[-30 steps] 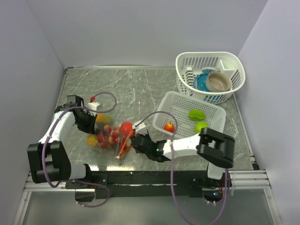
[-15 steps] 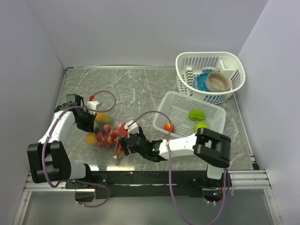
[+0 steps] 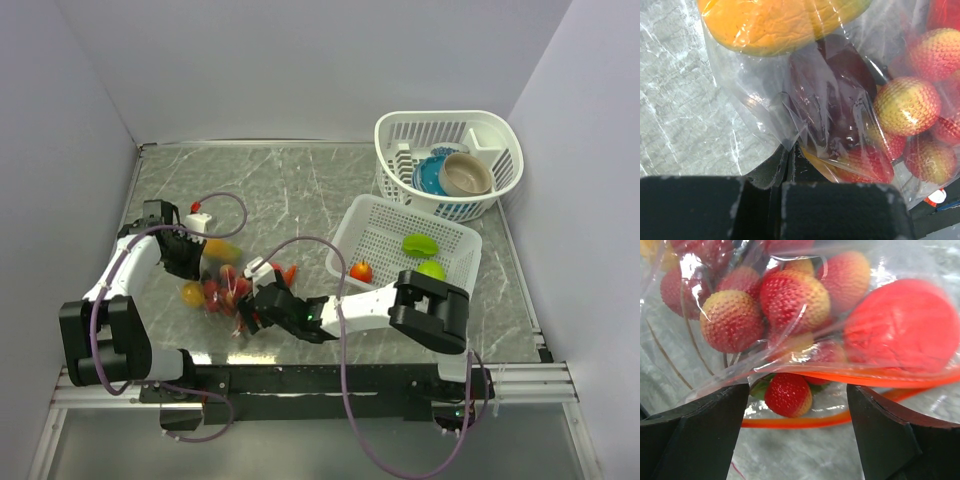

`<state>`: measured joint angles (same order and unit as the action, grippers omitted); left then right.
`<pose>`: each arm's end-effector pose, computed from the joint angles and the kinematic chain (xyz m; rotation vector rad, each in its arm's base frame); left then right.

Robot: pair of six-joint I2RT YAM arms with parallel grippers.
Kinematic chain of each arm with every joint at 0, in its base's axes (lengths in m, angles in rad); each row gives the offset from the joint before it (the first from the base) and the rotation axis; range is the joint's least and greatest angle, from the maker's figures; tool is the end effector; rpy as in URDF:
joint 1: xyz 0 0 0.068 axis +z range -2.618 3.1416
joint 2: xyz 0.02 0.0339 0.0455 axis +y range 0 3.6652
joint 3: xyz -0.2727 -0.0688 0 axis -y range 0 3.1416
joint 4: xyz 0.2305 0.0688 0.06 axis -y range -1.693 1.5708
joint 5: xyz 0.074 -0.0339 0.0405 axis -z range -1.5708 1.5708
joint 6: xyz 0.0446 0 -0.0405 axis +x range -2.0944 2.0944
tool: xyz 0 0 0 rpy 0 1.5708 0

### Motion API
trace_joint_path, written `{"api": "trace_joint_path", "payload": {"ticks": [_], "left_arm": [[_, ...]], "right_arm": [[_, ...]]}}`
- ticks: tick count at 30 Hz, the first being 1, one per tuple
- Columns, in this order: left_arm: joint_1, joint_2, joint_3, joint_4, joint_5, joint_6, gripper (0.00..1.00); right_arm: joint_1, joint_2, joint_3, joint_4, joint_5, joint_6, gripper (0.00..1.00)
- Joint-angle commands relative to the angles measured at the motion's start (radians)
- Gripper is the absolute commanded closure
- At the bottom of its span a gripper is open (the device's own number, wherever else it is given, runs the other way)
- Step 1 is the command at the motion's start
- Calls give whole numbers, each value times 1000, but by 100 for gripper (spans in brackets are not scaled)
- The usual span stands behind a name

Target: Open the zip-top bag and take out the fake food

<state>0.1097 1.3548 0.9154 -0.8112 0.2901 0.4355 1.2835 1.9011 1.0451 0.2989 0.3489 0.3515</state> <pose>0.2324 0.0128 0.2253 0.5091 2.6981 -0.2668 0.1289 0.3824 0.1754 -0.7747 2.0066 0.6089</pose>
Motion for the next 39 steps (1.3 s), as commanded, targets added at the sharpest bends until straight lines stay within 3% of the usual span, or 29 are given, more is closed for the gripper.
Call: {"api": "trace_joint_path", "payload": {"ticks": [1,8,10,11,15,19,25,39], "left_arm": [[-4,-14,-1,14,6,-6,99],[-4,-23,-12,17,1,-4,99],[-4,-26,-15,18,-3,-4,99],[-4,-28,-13,20,-5,-1,99],[-4,-25,-20,30,-19,5,99],[-4,-13,-24,46,-22,-1,99],[-2,6,-35,87,-57,-3,99],[53,75,-9,162,-83,-15,99]], "right_arm": [[16,30,40,22,-1,29,16],[17,53,18,34,-4,69,27],[16,49,-2,43,-7,78,34],[16,38,-13,57,-7,81,38],[14,6,-92,86,-5,112,68],[19,-39,-144,83,8,130,71],[34,-246,-235,-16,103,126,73],[36,-597,-290,-471,294,248,73]]}}
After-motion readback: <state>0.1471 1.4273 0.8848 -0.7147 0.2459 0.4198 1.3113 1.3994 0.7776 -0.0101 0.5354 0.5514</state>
